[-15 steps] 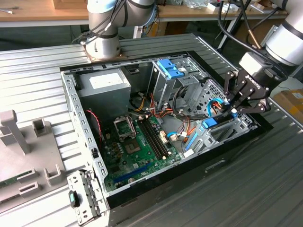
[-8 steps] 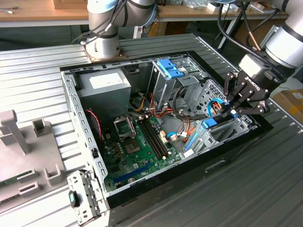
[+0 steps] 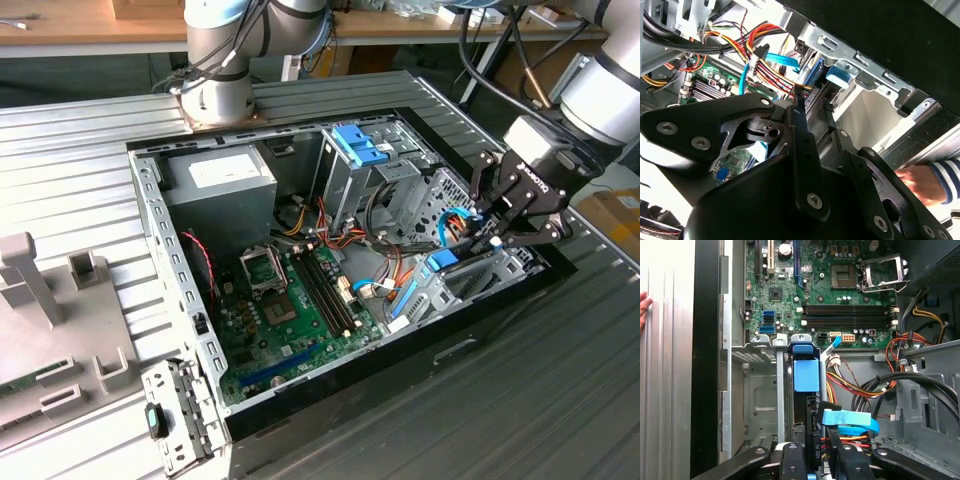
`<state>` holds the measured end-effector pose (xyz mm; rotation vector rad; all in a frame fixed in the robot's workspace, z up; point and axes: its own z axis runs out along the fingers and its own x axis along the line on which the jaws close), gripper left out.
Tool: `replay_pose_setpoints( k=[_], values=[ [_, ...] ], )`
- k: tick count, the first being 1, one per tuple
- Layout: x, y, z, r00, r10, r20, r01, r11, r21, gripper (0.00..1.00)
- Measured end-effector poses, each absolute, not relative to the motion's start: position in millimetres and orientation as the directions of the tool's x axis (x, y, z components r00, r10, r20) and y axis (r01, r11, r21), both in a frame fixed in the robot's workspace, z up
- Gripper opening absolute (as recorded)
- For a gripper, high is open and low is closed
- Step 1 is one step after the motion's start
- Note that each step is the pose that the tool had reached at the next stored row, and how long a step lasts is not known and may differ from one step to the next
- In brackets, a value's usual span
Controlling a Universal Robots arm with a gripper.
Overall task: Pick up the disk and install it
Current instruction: 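Insert the first disk wire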
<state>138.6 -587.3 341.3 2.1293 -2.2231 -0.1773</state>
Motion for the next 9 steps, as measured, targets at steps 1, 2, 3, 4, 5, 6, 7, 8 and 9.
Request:
replay_pose_setpoints(
  k=[1, 2, 3, 4, 5, 6, 7, 8, 9],
  values=[
    [138.6, -587.3, 345.3, -0.045, -0.998, -0.037, -0.992, 0.040, 0.123, 0.31],
    [138.5, -586.9, 353.0, -0.045, -0.998, -0.037, -0.992, 0.041, 0.123, 0.31],
    [138.6, -586.7, 354.0, -0.045, -0.998, -0.037, -0.992, 0.041, 0.123, 0.31],
    [138.6, -586.3, 354.0, -0.045, -0.998, -0.038, -0.992, 0.040, 0.123, 0.31],
    [138.9, -585.8, 354.1, -0.034, -0.999, -0.038, -0.992, 0.029, 0.123, 0.31],
    [138.9, -585.8, 354.1, -0.034, -0.999, -0.038, -0.992, 0.029, 0.123, 0.31],
    [138.9, -585.8, 354.1, -0.033, -0.999, -0.038, -0.992, 0.028, 0.123, 0.31],
    [138.9, -585.8, 354.1, -0.033, -0.999, -0.038, -0.992, 0.028, 0.123, 0.31],
    [138.9, -585.8, 354.1, -0.033, -0.999, -0.038, -0.992, 0.028, 0.123, 0.31]
  ],
)
